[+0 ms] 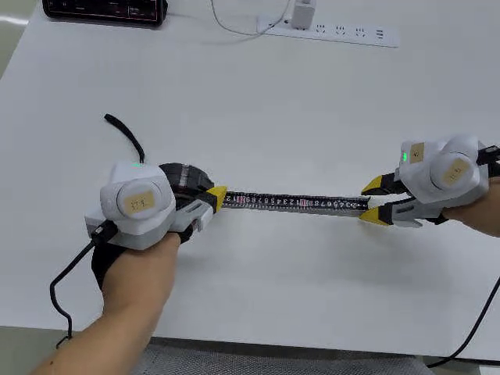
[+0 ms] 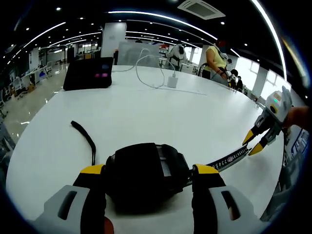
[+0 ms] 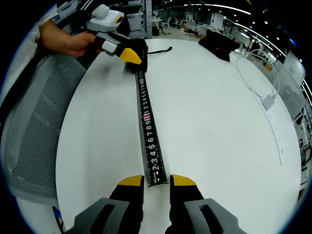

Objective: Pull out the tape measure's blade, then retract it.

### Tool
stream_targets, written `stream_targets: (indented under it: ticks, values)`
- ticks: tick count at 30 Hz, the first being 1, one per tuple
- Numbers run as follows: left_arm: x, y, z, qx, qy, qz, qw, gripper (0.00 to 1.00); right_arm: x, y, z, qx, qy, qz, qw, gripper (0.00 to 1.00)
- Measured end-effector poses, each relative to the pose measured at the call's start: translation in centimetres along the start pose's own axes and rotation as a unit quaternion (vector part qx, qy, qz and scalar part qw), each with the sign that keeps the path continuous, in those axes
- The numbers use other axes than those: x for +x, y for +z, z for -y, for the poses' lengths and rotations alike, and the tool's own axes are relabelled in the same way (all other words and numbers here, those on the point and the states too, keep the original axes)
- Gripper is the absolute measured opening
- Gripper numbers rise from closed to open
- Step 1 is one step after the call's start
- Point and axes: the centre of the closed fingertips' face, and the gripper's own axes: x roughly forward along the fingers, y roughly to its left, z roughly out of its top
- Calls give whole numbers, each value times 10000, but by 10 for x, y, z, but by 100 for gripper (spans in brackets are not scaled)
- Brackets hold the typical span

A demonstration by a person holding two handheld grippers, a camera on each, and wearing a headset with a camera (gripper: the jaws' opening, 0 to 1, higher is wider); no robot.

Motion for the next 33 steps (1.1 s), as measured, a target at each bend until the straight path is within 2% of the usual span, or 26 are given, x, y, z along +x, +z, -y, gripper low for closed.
stream_targets:
  ticks: [5,9,29,33]
  values:
    - [0,0,-1,2,32,-8,10000,67,2,-1,0,-101,53,-84,9999,16]
    - [0,-1,-2,34,51,-25,10000,65,4,-5,0,-317,95,-271,9991,13]
    - [0,0,-2,-106,10,-58,9999,64,4,-6,0,-635,253,-570,9960,11]
    - [0,0,-2,-91,4,-82,9999,64,4,-6,0,-613,244,-561,9962,11]
